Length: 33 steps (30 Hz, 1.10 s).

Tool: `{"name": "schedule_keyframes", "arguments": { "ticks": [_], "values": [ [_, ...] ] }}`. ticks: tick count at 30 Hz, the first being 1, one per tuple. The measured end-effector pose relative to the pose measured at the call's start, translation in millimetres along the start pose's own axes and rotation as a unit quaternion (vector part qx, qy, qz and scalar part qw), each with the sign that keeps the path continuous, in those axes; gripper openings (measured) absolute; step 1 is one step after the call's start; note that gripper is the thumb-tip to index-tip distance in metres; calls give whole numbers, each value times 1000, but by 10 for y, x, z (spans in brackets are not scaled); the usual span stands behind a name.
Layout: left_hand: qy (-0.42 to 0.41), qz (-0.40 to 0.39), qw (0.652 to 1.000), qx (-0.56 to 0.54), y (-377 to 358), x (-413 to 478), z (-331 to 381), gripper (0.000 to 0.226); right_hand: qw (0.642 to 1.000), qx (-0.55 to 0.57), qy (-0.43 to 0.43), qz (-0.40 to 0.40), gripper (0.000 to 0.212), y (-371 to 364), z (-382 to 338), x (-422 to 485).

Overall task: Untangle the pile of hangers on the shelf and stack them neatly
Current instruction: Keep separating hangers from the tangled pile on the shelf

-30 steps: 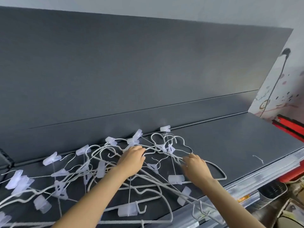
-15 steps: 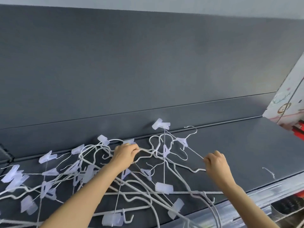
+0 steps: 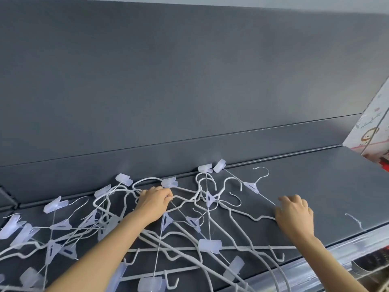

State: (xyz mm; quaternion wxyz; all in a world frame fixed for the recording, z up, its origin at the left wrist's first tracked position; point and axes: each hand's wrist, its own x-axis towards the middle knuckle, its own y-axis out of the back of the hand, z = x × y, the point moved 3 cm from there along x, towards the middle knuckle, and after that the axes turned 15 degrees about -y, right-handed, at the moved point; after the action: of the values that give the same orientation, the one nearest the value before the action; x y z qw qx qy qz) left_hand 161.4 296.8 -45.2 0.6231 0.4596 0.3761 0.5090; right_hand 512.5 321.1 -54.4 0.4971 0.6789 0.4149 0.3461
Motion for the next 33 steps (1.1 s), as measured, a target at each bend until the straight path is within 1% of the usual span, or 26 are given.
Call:
{"name": "schedule_keyframes", "arguments": {
  "ticks": [2,3,5,7,9,10,11,14,16,18,20,22,25,27,29,31,33],
  "values": [
    [3,-1,1000,-4,0,-8,-6,24,999,19,46,6,20,83,-265,-148],
    [2,0,1000,-6,4,-11,1,24,996,33,87,-12,20,99,-430,-255],
    [-1,3,1000,-7,8,-21,10,24,982,63,158,-82,26,56,-744,-523],
    [-6,4,1000,-4,15,-43,9,27,972,59,181,-135,40,-8,-987,-765],
    [-12,3,1000,-5,22,-82,2,30,971,15,187,-149,52,-78,-1158,-922],
    [-15,1,1000,-9,24,-109,0,32,970,-12,183,-159,53,-123,-1209,-965],
    [-17,-1,1000,-13,30,-141,0,34,969,-26,170,-175,50,-147,-1243,-985],
    [-23,0,1000,-20,57,-238,-24,37,967,15,91,-237,33,-190,-1237,-920],
    [-31,3,999,-20,81,-298,-38,38,969,36,60,-238,27,-145,-1150,-835],
    [-40,1,999,-25,100,-344,-30,40,972,44,46,-227,26,-66,-1037,-730],
    [-52,-8,998,-20,103,-374,-13,43,978,37,42,-203,22,14,-937,-621],
    [-61,-14,998,-11,89,-389,-18,44,980,52,50,-186,18,88,-858,-540],
    [-63,-17,998,-21,91,-423,-38,44,985,83,55,-141,25,198,-703,-413],
    [-68,-18,997,-21,106,-446,-30,44,993,67,34,-94,28,238,-544,-297],
    [-68,-17,997,-27,117,-457,7,44,997,47,12,-67,27,215,-365,-207],
    [-85,-13,996,-36,126,-464,86,45,996,36,3,-77,33,131,-237,-160],
    [-123,-32,991,-50,120,-497,188,47,994,43,10,-102,36,48,-188,-170]
  ]
}}
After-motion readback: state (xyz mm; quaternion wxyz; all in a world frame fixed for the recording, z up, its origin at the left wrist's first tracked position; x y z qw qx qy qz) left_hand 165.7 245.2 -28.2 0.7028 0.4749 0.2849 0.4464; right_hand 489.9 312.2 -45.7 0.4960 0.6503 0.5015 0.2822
